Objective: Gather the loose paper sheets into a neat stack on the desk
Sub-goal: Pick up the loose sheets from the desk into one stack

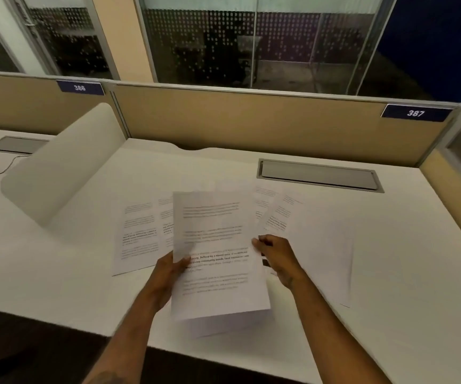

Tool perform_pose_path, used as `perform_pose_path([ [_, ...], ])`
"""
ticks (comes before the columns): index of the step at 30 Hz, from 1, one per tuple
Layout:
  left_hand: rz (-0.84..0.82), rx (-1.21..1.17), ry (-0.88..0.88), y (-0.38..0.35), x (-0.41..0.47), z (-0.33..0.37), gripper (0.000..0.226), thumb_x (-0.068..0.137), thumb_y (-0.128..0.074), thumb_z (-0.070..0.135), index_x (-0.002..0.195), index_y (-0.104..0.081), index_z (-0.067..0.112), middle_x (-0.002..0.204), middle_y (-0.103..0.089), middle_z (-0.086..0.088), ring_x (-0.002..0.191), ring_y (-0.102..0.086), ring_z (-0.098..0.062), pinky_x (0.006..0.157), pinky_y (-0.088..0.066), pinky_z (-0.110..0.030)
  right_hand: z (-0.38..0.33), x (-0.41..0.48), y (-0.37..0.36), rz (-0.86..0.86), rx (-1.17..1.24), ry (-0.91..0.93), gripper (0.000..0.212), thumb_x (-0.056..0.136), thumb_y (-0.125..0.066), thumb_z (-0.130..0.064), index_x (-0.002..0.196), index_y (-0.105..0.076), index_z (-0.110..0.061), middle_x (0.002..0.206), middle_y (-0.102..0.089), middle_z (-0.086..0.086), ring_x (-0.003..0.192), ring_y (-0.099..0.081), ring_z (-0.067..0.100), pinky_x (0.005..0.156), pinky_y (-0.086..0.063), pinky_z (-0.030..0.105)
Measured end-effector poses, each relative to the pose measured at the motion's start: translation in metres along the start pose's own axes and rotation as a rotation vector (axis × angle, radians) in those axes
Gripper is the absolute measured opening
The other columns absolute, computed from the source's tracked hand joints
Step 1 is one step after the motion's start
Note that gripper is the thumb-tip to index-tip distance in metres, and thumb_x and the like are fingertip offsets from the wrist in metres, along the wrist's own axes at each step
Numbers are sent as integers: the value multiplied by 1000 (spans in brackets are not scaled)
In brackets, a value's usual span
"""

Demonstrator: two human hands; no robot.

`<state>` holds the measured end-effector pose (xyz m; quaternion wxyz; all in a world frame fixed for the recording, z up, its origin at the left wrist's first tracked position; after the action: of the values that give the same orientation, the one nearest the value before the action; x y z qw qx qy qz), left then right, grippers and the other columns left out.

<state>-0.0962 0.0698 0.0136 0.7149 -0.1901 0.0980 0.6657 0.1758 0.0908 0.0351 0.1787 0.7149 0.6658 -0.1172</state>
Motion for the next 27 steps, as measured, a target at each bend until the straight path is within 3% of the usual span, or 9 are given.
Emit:
perform_pose_path([
  [3,68,50,-9,46,-17,-3,32,94,-61,17,126,-63,13,119,-73,-14,107,-71,-34,96,-54,-54,21,5,1,178,-293,-32,32,87,-67,-35,109,-69,-11,112,-71,5,105,-66,25,91,-52,34],
  [6,118,61,0,79,-28,-9,30,95,-59,14,124,-63,10,114,-75,-16,104,-72,-36,89,-57,-52,62,-1,-3,239,-641,-137,54,86,-66,-44,129,-55,-11,132,-55,12,121,-54,29,94,-46,34],
  [10,159,44,5,105,-35,-11,26,95,-59,13,120,-64,7,109,-76,-19,95,-74,-38,77,-62,-47,84,-10,-22,266,-928,-184,65,82,-68,-49,130,-47,-11,131,-47,12,120,-49,29,93,-48,42],
  [14,159,8,-3,118,-33,-8,26,95,-59,13,120,-64,7,108,-76,-19,95,-74,-39,73,-63,-44,93,-5,-27,311,-752,-331,63,77,-76,-35,126,-47,-9,127,-56,14,117,-55,33,96,-47,45],
  [18,152,-19,-20,127,-28,-1,28,95,-60,13,122,-64,7,111,-75,-20,99,-73,-40,81,-61,-49,97,3,-28,221,-504,-359,53,70,-80,-21,117,-63,-2,115,-70,15,101,-67,34,89,-56,43],
  [22,184,-29,-40,145,-21,9,30,95,-60,14,124,-63,8,109,-76,-18,98,-73,-39,80,-61,-49,42,-3,-36,119,-253,-156,50,78,-78,-12,123,-60,-2,115,-65,5,110,-63,32,98,-50,37],
  [25,228,-37,-72,160,-18,21,27,95,-61,15,121,-64,11,107,-77,-17,95,-74,-38,77,-61,-48,-15,-19,-16,126,-223,86,46,80,-76,-23,124,-64,-17,119,-71,1,106,-67,23,99,-53,45],
  [27,239,-30,-89,166,-16,28,27,95,-60,17,121,-64,11,109,-76,-17,97,-73,-40,83,-59,-53,-46,-30,6,187,-182,190,44,80,-76,-30,121,-66,-18,112,-74,0,102,-70,23,96,-54,48],
])
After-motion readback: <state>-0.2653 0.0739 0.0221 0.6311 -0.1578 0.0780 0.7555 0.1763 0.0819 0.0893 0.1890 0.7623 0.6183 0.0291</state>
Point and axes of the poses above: each hand's wrist, its own x-axis towards the middle knuckle, its own y-axis out of the back of the hand, z = x × y, the point moved 8 cm from there along x, towards the middle knuckle
